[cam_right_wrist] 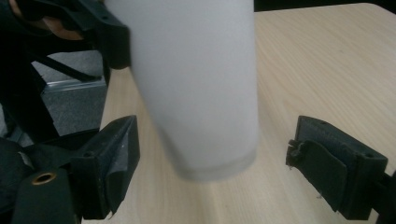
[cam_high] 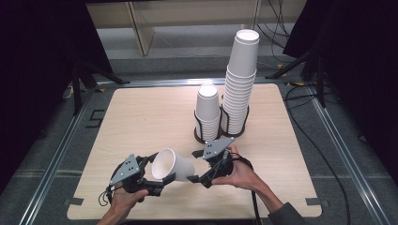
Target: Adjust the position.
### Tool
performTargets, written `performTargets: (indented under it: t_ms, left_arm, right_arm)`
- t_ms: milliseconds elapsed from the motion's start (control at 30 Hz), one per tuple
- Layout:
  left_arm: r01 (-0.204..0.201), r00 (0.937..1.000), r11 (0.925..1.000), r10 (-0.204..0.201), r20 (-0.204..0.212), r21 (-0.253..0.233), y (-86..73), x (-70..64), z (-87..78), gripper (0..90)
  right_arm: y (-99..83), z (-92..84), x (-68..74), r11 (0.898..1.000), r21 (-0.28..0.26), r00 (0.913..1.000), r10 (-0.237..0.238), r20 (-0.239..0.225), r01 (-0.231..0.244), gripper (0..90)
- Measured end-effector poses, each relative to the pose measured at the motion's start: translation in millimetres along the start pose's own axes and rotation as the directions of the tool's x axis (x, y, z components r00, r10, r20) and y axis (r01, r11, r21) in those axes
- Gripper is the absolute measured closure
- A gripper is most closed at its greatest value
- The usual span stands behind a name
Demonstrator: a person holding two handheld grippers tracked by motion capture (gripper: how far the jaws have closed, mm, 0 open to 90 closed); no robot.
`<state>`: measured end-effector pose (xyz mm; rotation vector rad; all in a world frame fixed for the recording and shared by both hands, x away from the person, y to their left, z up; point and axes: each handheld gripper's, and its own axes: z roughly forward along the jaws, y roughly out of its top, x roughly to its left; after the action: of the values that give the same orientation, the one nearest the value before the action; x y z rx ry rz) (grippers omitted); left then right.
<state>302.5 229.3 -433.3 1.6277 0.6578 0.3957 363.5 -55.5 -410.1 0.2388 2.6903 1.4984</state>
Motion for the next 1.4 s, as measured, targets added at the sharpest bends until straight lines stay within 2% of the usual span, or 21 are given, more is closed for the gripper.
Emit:
performTargets:
  t_ms: [67, 100, 233, 433, 500, 567, 600, 667, 700, 733, 767, 833, 1033, 1100, 1133, 1167, 1200, 1300, 1333, 1367, 1400]
  left_arm:
    - [-0.01, 0.9993, 0.9999, 0.01, -0.036, 0.008, 0.7, 5.0, 0.3, 9.9]
    - [-0.027, 0.9975, 0.999, 0.029, -0.065, 0.036, 1.8, 7.5, -0.9, 9.8]
    - [-0.052, 0.9863, 0.9945, 0.065, -0.152, 0.091, 4.2, 19.1, -1.5, 9.8]
    - [-0.05, 0.9696, 0.9897, 0.08, -0.231, 0.135, 6.5, 38.5, 2.0, 9.8]
    - [-0.047, 0.9641, 0.9842, 0.089, -0.25, 0.171, 8.3, 43.7, 2.7, 9.8]
    - [-0.048, 0.9595, 0.9805, 0.099, -0.264, 0.19, 10.1, 48.9, 4.4, 9.8]
    - [-0.043, 0.9599, 0.9811, 0.093, -0.265, 0.189, 10.7, 51.9, 5.8, 9.8]
    - [-0.033, 0.957, 0.9754, 0.094, -0.274, 0.218, 13.3, 57.0, 8.3, 9.8]
    - [-0.033, 0.9561, 0.9779, 0.091, -0.278, 0.206, 13.7, 60.0, 10.3, 9.8]
    - [-0.025, 0.954, 0.974, 0.09, -0.286, 0.225, 15.9, 61.9, 10.7, 9.8]
    - [-0.026, 0.954, 0.9746, 0.09, -0.286, 0.223, 17.0, 64.6, 12.6, 9.8]
    - [-0.026, 0.9509, 0.97, 0.098, -0.294, 0.242, 20.2, 69.3, 14.8, 9.8]
    - [-0.032, 0.9386, 0.9623, 0.122, -0.323, 0.27, 28.8, 84.3, 18.7, 9.9]
    - [-0.032, 0.9384, 0.9623, 0.122, -0.323, 0.27, 30.7, 89.5, 20.4, 9.9]
    - [-0.028, 0.9358, 0.9592, 0.124, -0.33, 0.281, 32.0, 91.2, 20.4, 9.9]
    - [-0.026, 0.9373, 0.9592, 0.122, -0.327, 0.282, 32.2, 93.3, 22.2, 9.9]
    - [-0.024, 0.9341, 0.9557, 0.126, -0.334, 0.293, 33.4, 94.1, 22.9, 9.9]
    - [-0.018, 0.9389, 0.9476, 0.125, -0.321, 0.319, 35.5, 99.6, 26.1, 9.8]
    - [-0.014, 0.9354, 0.9456, 0.127, -0.33, 0.325, 36.2, 100.6, 26.6, 9.8]
    - [-0.014, 0.9371, 0.9445, 0.127, -0.325, 0.328, 36.4, 103.0, 27.6, 9.8]
    - [-0.012, 0.9348, 0.9429, 0.129, -0.331, 0.333, 37.1, 104.2, 28.4, 9.8]
  right_arm:
    - [-2.4, -5.9, -0.4, 1.0, 0.002, 0.9997, 0.007, 0.023, -0.007, 16.6]
    - [-4.1, -8.8, -0.8, 1.0, 0.0, 0.9993, 0.008, 0.038, -0.008, 17.1]
    - [-13.4, -19.1, -1.0, 0.999, 0.01, 0.9953, 0.031, 0.092, -0.032, 17.4]
    - [-24.8, -28.8, 1.0, 0.999, 0.029, 0.992, 0.037, 0.121, -0.04, 18.3]
    - [-27.2, -31.5, 1.5, 0.999, 0.029, 0.9905, 0.04, 0.132, -0.045, 18.6]
    - [-29.4, -33.4, 2.2, 0.998, 0.031, 0.9902, 0.042, 0.133, -0.047, 19.0]
    - [-30.4, -34.2, 3.0, 0.998, 0.034, 0.9897, 0.044, 0.136, -0.049, 18.9]
    - [-32.5, -35.9, 3.8, 0.998, 0.043, 0.9891, 0.046, 0.14, -0.052, 19.1]
    - [-33.8, -36.0, 4.1, 0.998, 0.044, 0.9885, 0.043, 0.145, -0.05, 19.1]
    - [-35.0, -36.5, 3.9, 0.998, 0.043, 0.9882, 0.039, 0.148, -0.046, 19.1]
    - [-36.1, -37.5, 4.1, 0.997, 0.048, 0.9878, 0.045, 0.149, -0.052, 19.3]
    - [-38.6, -38.9, 4.1, 0.997, 0.046, 0.9871, 0.05, 0.152, -0.058, 19.4]
    - [-44.0, -43.2, 5.3, 0.997, 0.046, 0.9864, 0.056, 0.155, -0.064, 19.8]
    - [-45.5, -44.0, 5.2, 0.998, 0.043, 0.9862, 0.047, 0.158, -0.055, 19.9]
    - [-46.6, -44.3, 6.1, 0.996, 0.05, 0.9859, 0.06, 0.156, -0.068, 19.9]
    - [-47.4, -44.6, 5.9, 0.997, 0.053, 0.986, 0.048, 0.16, -0.057, 20.0]
    - [-48.5, -44.7, 6.6, 0.996, 0.06, 0.9866, 0.053, 0.154, -0.063, 20.0]
    - [-51.6, -43.3, 8.1, 0.996, 0.069, 0.9879, 0.049, 0.147, -0.06, 19.9]
    - [-52.5, -43.1, 8.8, 0.995, 0.074, 0.9876, 0.051, 0.148, -0.062, 19.9]
    - [-53.2, -43.1, 9.3, 0.995, 0.077, 0.9875, 0.052, 0.149, -0.064, 19.8]
    - [-53.9, -43.7, 9.3, 0.995, 0.078, 0.9872, 0.044, 0.154, -0.056, 19.8]
